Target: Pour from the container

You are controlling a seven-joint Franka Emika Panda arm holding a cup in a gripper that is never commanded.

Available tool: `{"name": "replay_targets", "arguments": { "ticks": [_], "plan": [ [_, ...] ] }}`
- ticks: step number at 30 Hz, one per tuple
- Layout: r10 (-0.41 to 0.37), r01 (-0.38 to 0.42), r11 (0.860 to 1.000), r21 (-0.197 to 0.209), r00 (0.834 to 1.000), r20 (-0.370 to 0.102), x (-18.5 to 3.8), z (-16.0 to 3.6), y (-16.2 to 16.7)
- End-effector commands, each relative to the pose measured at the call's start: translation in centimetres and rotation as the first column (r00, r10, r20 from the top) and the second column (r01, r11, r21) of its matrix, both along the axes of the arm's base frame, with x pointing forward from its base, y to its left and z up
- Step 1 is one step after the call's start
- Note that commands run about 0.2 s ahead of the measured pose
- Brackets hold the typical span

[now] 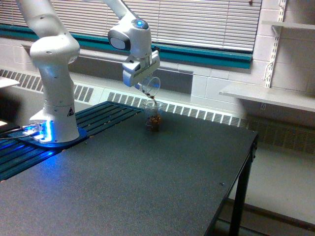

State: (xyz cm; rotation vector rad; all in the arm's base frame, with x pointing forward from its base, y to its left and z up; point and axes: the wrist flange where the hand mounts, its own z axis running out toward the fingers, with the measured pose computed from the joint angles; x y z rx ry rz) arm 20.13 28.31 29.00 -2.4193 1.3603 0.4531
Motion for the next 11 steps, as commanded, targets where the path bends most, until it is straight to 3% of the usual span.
{"name": "replay_targets", "arguments": {
  "ticks": [1,11],
  "plan": [
    [0.042,-0.042,0.999,0.03,0.999,0.021,0.36,0.37,-0.01],
    [0.035,-0.037,0.999,0.038,0.998,0.048,0.49,0.82,-0.48]
  ]
}}
